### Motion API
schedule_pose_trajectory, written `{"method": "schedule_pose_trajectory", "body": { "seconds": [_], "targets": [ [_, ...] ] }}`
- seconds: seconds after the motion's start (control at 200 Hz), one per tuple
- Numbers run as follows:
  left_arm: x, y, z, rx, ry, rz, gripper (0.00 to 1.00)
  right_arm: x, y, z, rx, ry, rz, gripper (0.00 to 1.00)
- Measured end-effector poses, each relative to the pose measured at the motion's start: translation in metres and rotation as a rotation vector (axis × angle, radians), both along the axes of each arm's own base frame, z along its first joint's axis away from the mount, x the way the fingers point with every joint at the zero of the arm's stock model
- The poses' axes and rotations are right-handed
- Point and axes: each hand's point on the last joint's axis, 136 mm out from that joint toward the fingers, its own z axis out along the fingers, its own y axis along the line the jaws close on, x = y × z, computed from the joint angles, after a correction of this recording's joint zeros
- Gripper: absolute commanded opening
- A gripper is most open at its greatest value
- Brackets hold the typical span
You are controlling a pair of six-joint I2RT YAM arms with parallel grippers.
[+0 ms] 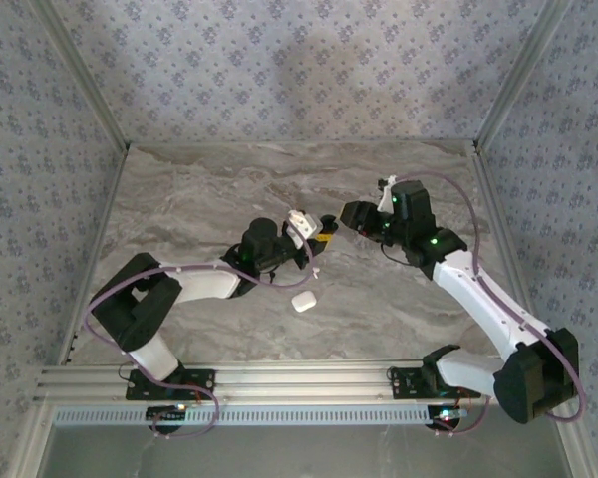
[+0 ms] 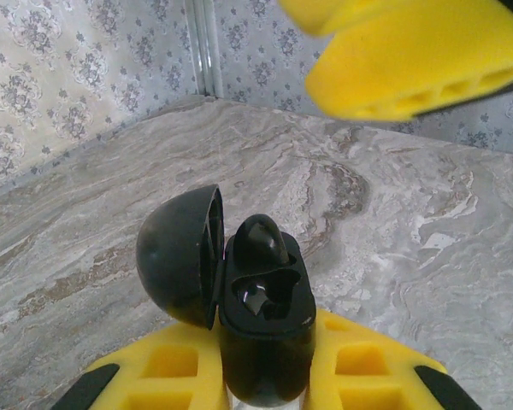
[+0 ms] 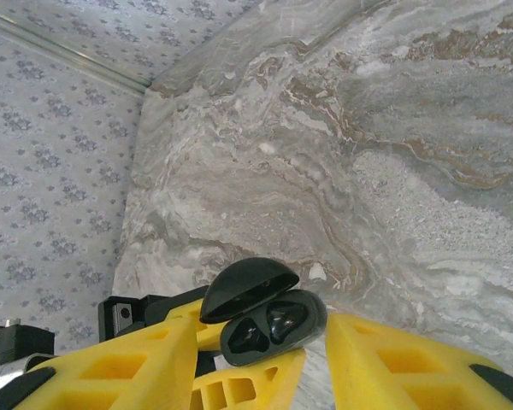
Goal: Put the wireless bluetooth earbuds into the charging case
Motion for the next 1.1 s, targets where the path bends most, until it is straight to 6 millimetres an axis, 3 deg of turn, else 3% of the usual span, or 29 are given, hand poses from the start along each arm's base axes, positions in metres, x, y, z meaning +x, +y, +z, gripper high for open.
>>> {"method": "schedule_pose_trajectory", "body": {
  "seconds": [0.23, 0.49, 0.73, 1.099],
  "targets": [
    [0.002, 0.019, -0.003, -0.009, 0.055, 0.033, 0.15, -0.007, -0.010, -0.007, -0.038, 0.063, 0.049, 0.45],
    [0.010, 0.063, 0.007, -0.030, 0.122, 0.129, 0.15, -0.013, -0.001, -0.019, -0.117, 0.191, 0.117, 0.45],
    [0.026, 0.110, 0.020, -0.049, 0.191, 0.254, 0.15, -0.017, 0.031, -0.024, -0.235, 0.278, 0.194, 0.44],
    [0.042, 0.182, -0.003, -0.090, 0.379, 0.473, 0.13, -0.027, 0.094, -0.088, -0.448, 0.485, 0.317, 0.43]
  ]
}}
